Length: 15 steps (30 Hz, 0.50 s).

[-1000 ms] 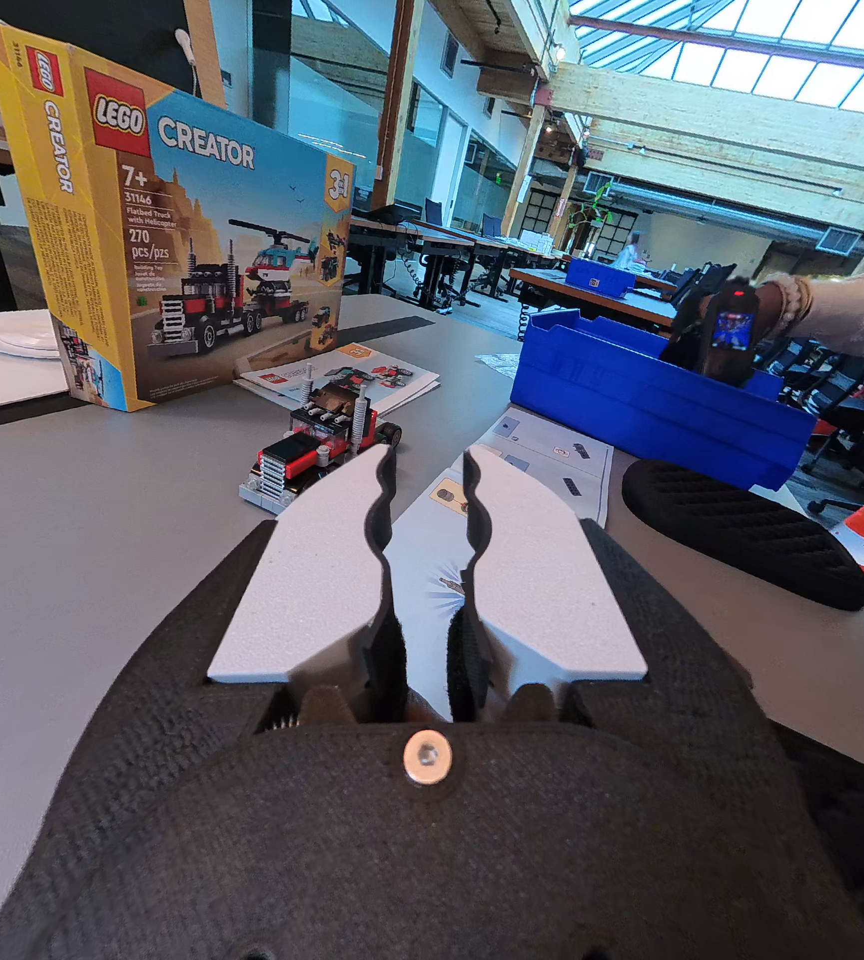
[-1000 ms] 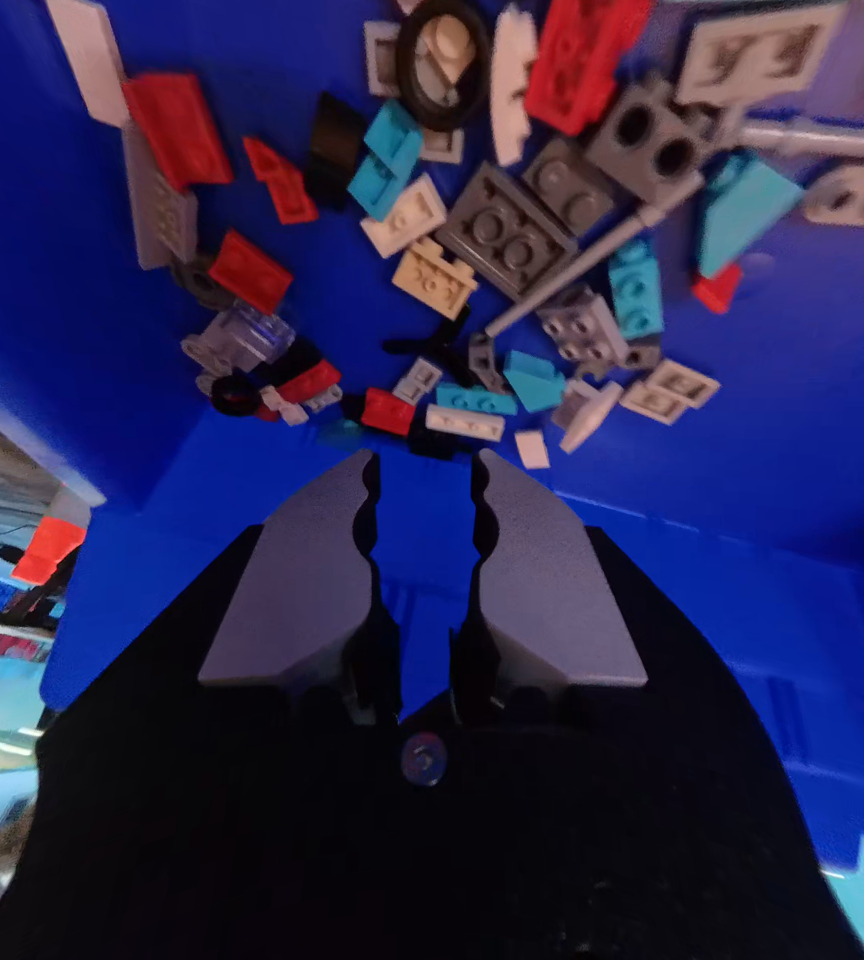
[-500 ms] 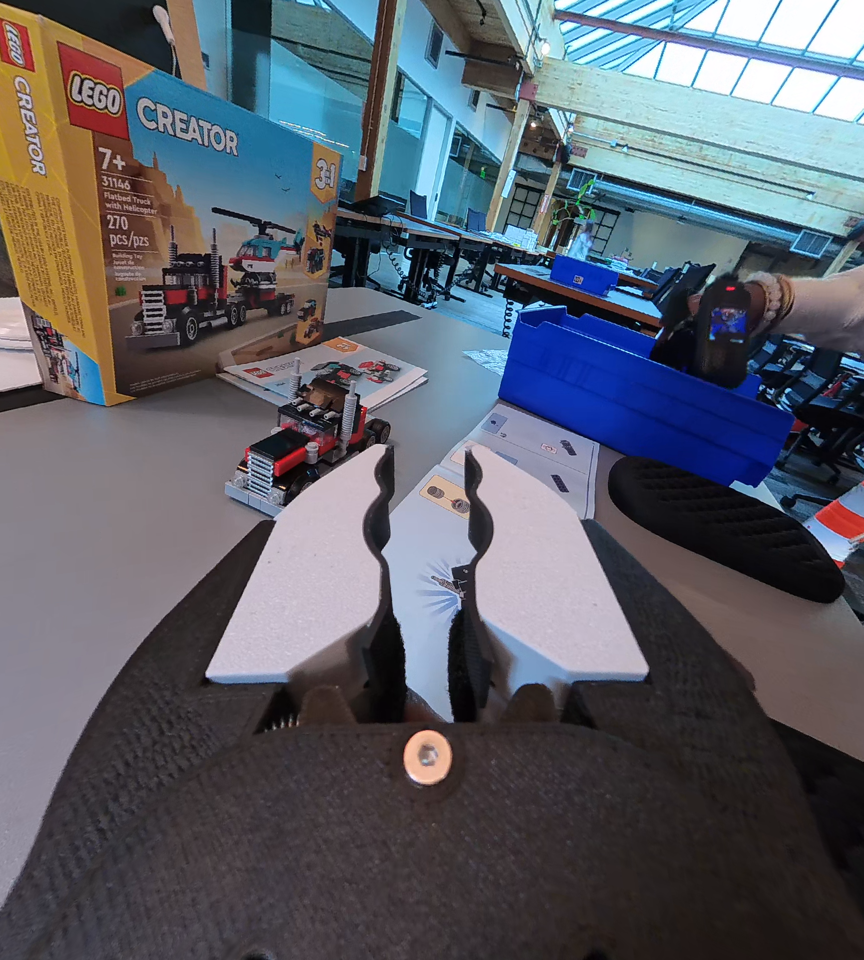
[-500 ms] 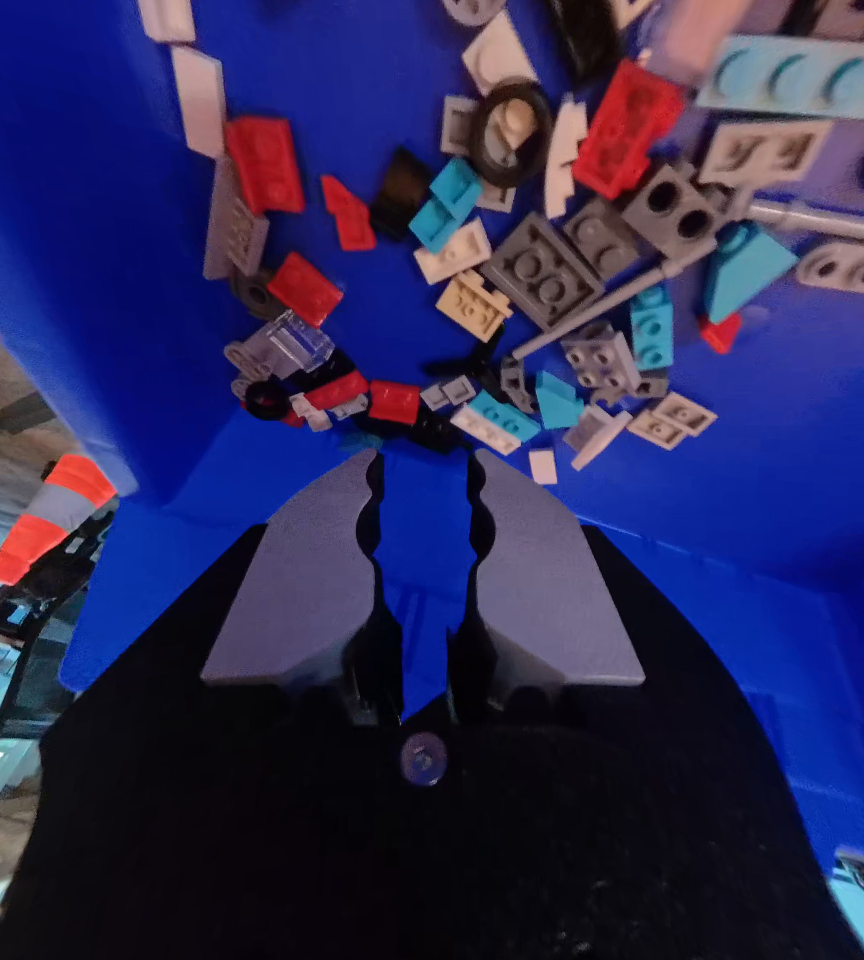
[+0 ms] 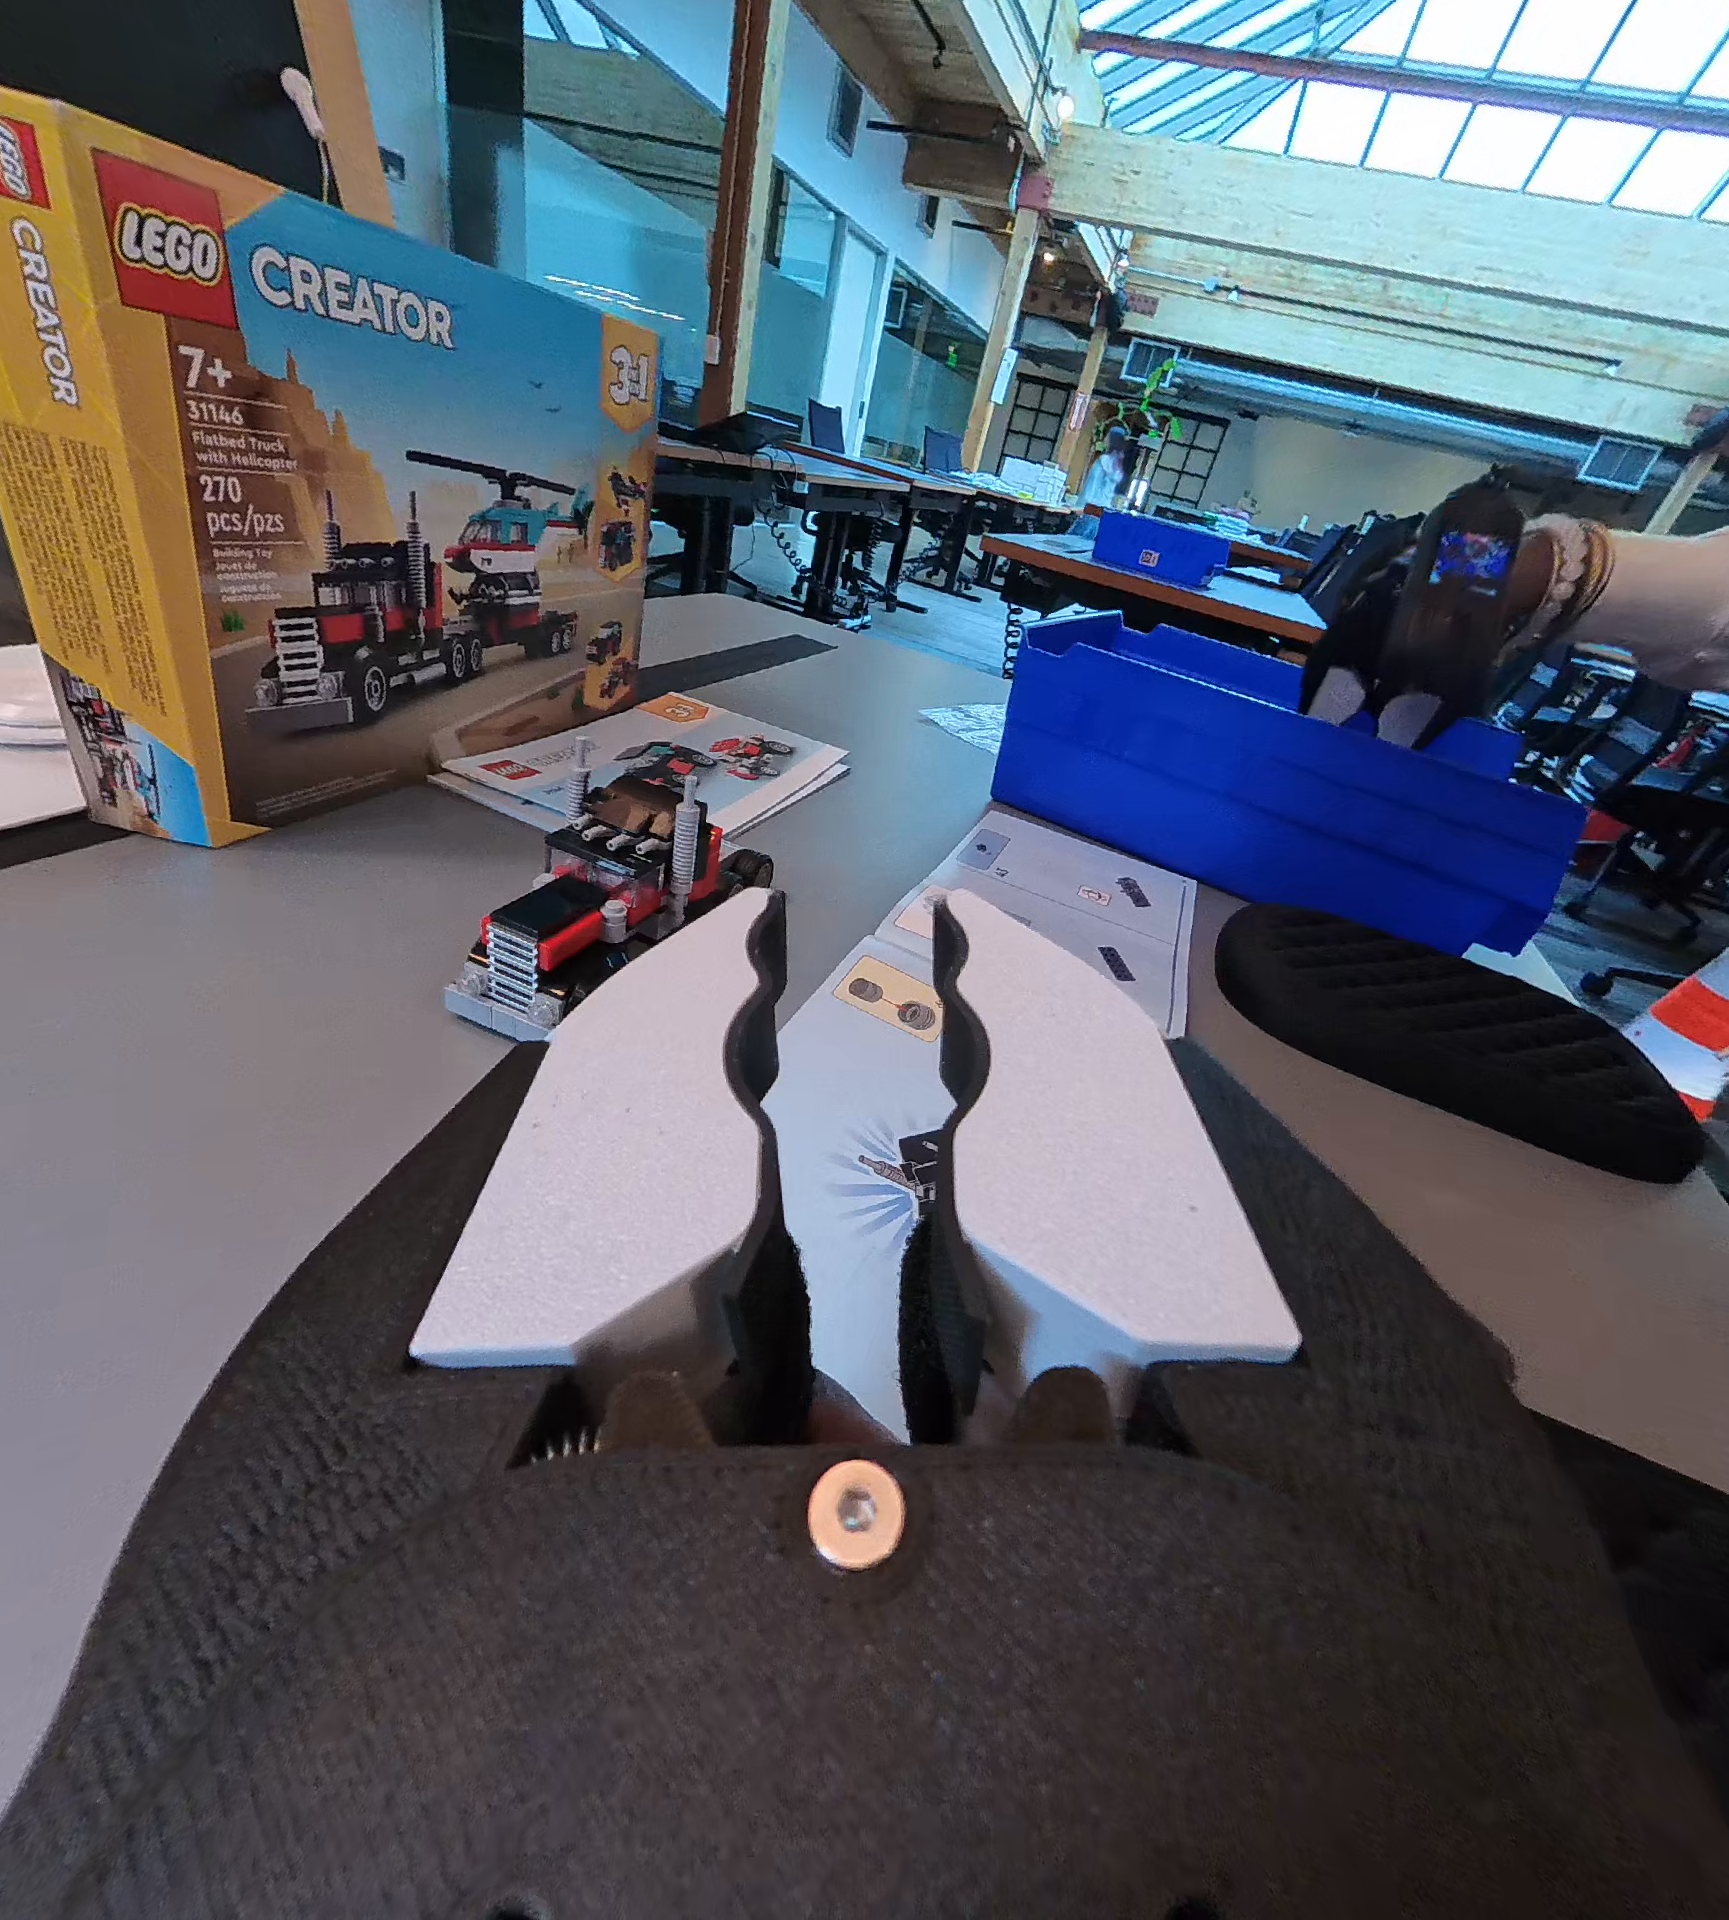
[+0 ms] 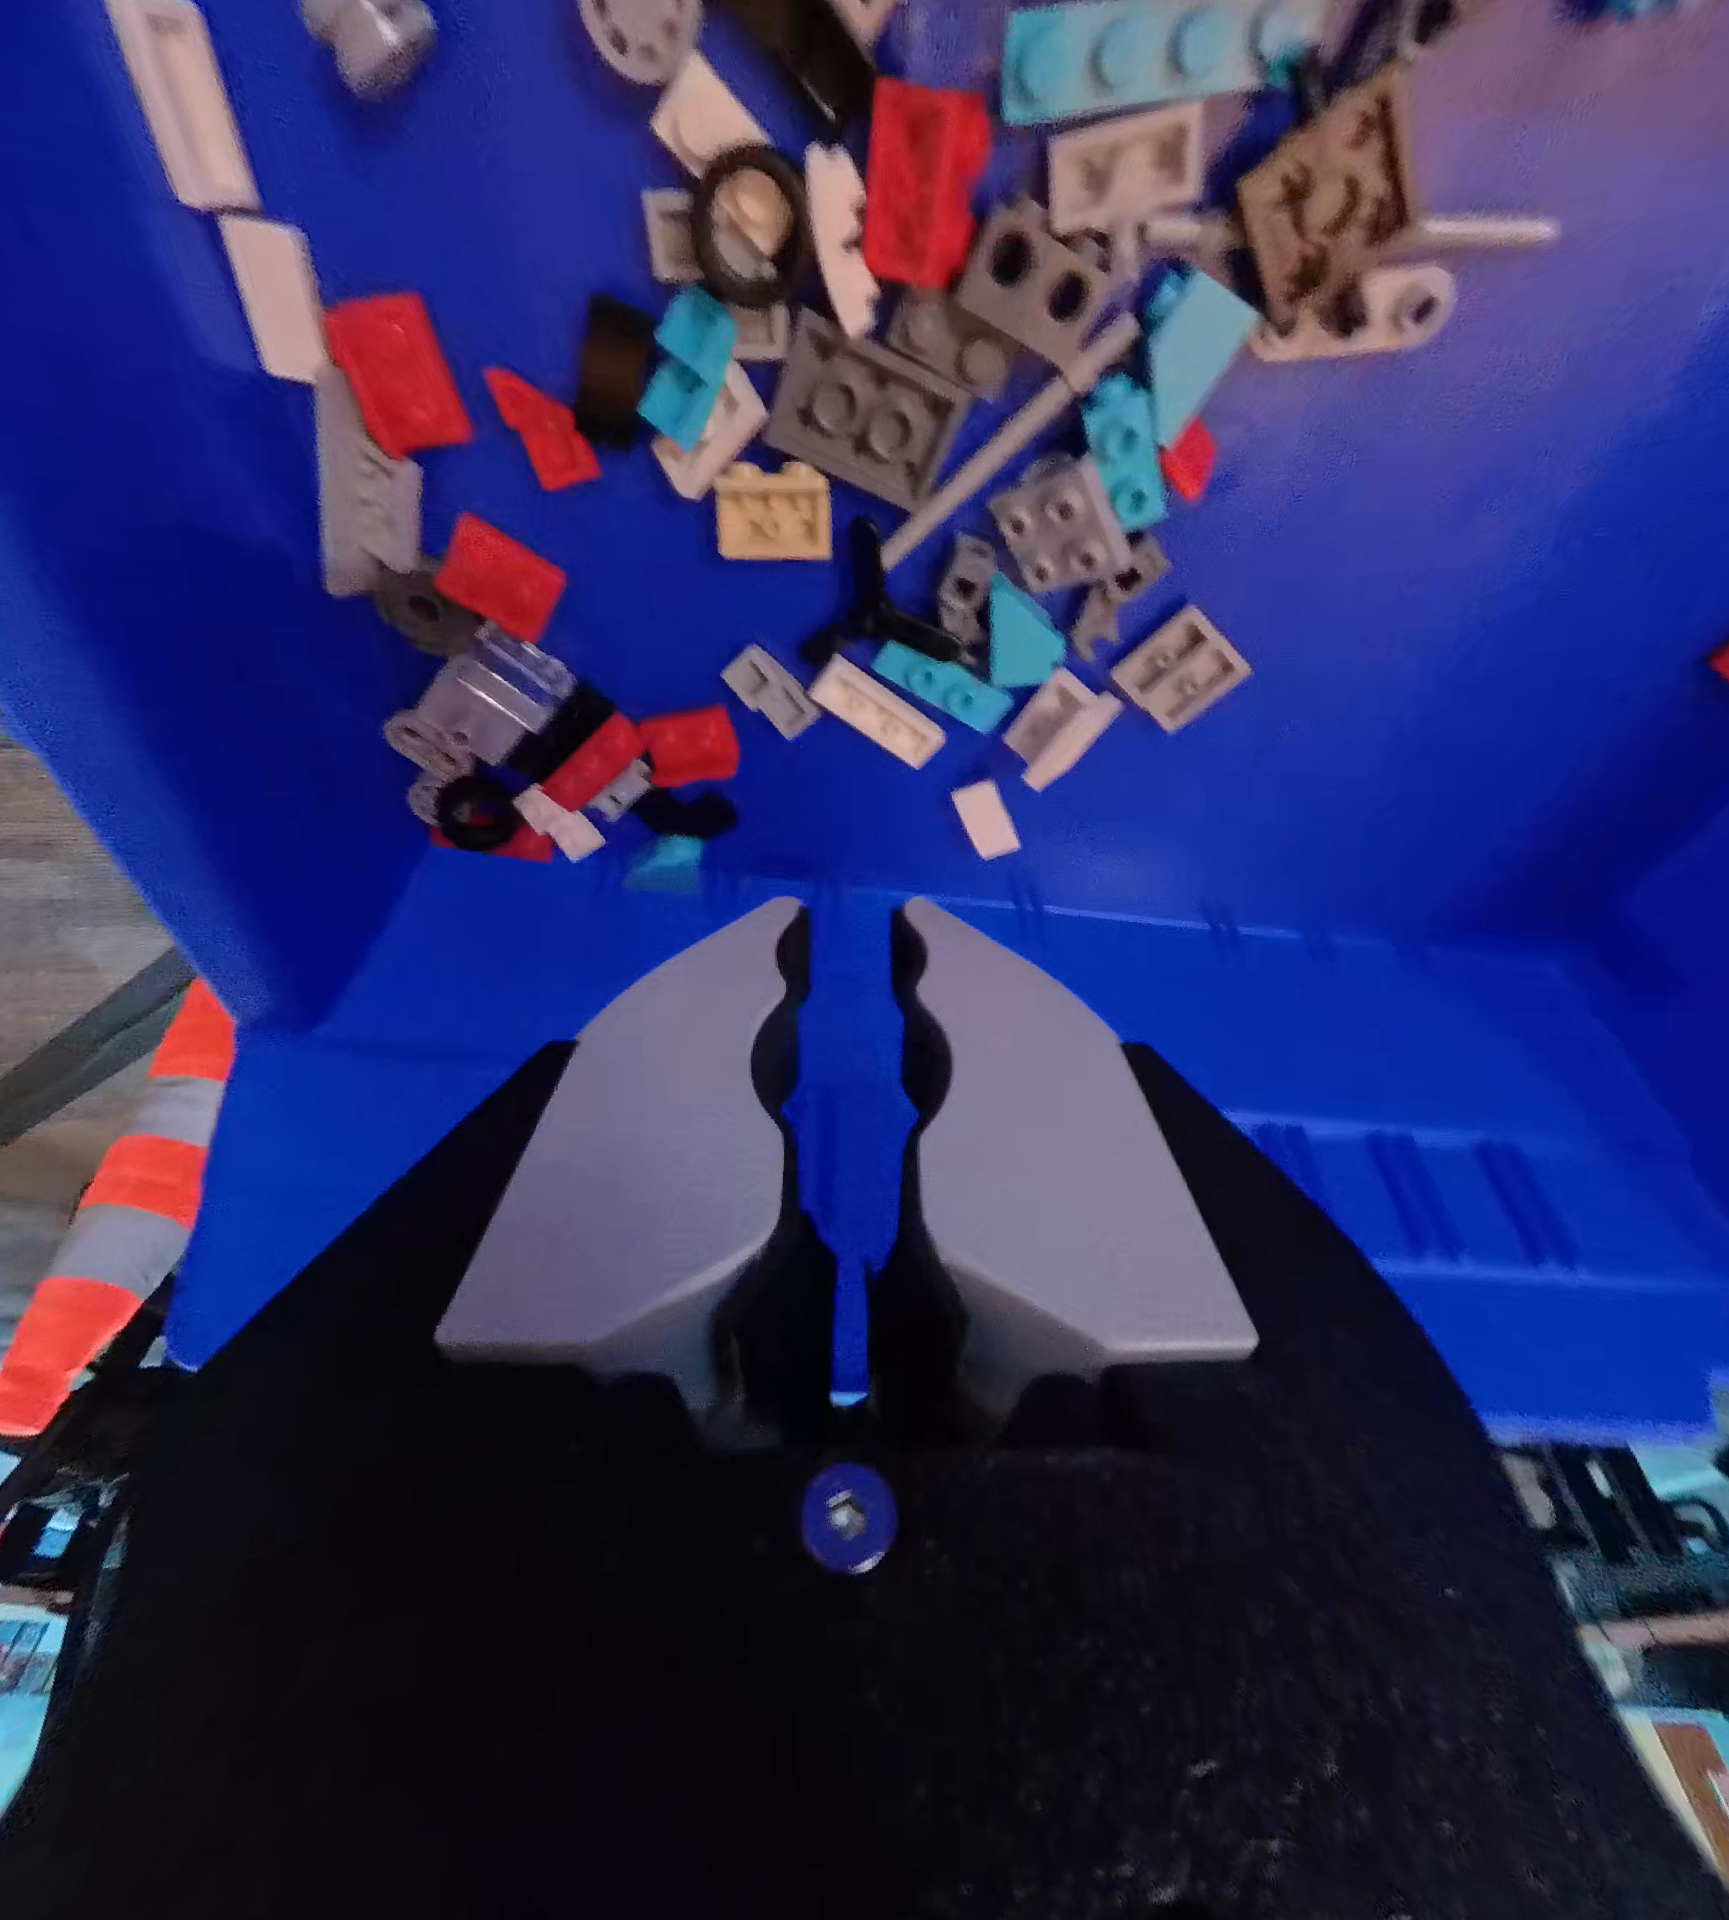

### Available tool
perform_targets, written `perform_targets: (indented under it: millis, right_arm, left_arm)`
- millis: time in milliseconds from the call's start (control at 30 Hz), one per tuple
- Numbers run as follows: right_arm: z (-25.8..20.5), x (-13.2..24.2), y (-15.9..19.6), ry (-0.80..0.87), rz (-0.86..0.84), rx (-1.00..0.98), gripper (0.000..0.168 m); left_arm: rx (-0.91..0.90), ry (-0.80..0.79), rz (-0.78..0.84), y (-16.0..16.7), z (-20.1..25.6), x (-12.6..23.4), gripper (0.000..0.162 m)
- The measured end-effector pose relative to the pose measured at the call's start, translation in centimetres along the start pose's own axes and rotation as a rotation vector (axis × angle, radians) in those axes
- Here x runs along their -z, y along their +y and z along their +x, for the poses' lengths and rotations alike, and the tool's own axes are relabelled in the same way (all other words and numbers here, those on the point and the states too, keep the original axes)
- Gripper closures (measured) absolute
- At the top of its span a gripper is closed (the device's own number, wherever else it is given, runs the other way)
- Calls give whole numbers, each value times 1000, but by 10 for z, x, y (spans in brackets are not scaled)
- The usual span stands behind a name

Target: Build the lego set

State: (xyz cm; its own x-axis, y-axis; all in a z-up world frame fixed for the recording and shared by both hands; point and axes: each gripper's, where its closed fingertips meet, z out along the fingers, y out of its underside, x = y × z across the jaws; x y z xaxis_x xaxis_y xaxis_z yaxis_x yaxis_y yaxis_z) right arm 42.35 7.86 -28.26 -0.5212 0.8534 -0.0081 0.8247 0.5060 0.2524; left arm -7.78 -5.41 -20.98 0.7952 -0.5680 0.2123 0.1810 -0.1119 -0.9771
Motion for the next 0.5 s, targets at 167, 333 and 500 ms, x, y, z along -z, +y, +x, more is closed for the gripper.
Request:
perform_targets:
  millis: [167,333,500]
  right_arm:
    - [21,23,-43,34,254,-81,137]
    - [55,29,-96,-63,541,-235,134]
    - [53,3,-90,15,441,2,134]
  left_arm:
    - [28,15,12,-1,0,1,135]
    - [52,35,-1,0,0,0,134]
    - [51,32,-2,0,-1,0,134]
